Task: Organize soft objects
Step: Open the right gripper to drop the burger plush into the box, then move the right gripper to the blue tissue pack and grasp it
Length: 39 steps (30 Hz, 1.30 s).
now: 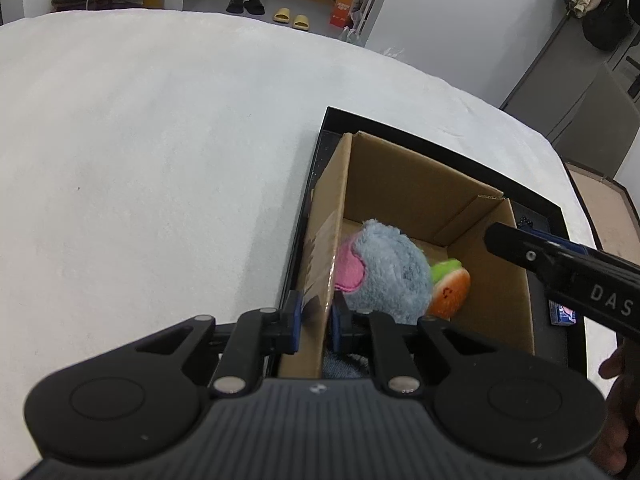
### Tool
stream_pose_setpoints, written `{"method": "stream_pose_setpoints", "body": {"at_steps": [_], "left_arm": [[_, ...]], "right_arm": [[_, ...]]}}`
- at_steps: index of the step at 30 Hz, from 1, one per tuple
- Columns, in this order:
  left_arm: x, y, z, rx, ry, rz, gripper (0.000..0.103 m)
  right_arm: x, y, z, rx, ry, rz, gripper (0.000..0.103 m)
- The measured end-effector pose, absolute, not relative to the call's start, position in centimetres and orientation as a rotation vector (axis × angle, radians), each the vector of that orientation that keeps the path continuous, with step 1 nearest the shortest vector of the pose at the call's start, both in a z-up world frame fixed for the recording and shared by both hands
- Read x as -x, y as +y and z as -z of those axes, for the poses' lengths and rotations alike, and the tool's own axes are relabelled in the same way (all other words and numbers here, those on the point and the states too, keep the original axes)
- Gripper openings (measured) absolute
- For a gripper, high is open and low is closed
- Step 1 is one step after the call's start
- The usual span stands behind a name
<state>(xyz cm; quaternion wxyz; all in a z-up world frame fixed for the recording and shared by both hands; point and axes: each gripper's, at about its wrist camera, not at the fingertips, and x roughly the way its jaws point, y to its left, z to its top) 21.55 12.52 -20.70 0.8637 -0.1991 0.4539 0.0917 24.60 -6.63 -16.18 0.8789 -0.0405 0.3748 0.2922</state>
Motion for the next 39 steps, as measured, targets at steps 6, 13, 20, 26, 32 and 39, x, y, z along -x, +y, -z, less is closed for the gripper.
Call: {"method": "stream_pose_setpoints", "body": {"at_steps": [6,13,20,26,32,39], "left_arm": [[-21.7,11.8,20.6,0.395,0.959,-0.208,0.014],[-21.7,10.7,20.0,0.347,0.948,-0.224,0.020],[-21.9,10.3,19.6,0.337,0.962,-0.267,0.048],[-21.8,9.7,19.2,0.329,0.956,-0.304,0.062],[-21.9,8.3,18.9,0.295,0.950,-0.317,0.071],[-22.1,7.4,18.9,0.272,0.962,-0.327,0.074]], "right_arm": [[-24.6,-7.9,16.3,0.056,0.786,-0.596,0.054],[-24.8,-9.5,16.5,0.021,0.784,-0.573,0.054],[-25.0,-11.2,17.0,0.008,0.777,-0.542,0.062],[-25.2,-13.0,17.8,-0.009,0.778,-0.514,0.064],[-25.6,-15.1,18.3,-0.040,0.781,-0.480,0.067],[-25.8,-16.7,19.4,-0.046,0.790,-0.440,0.074]]}}
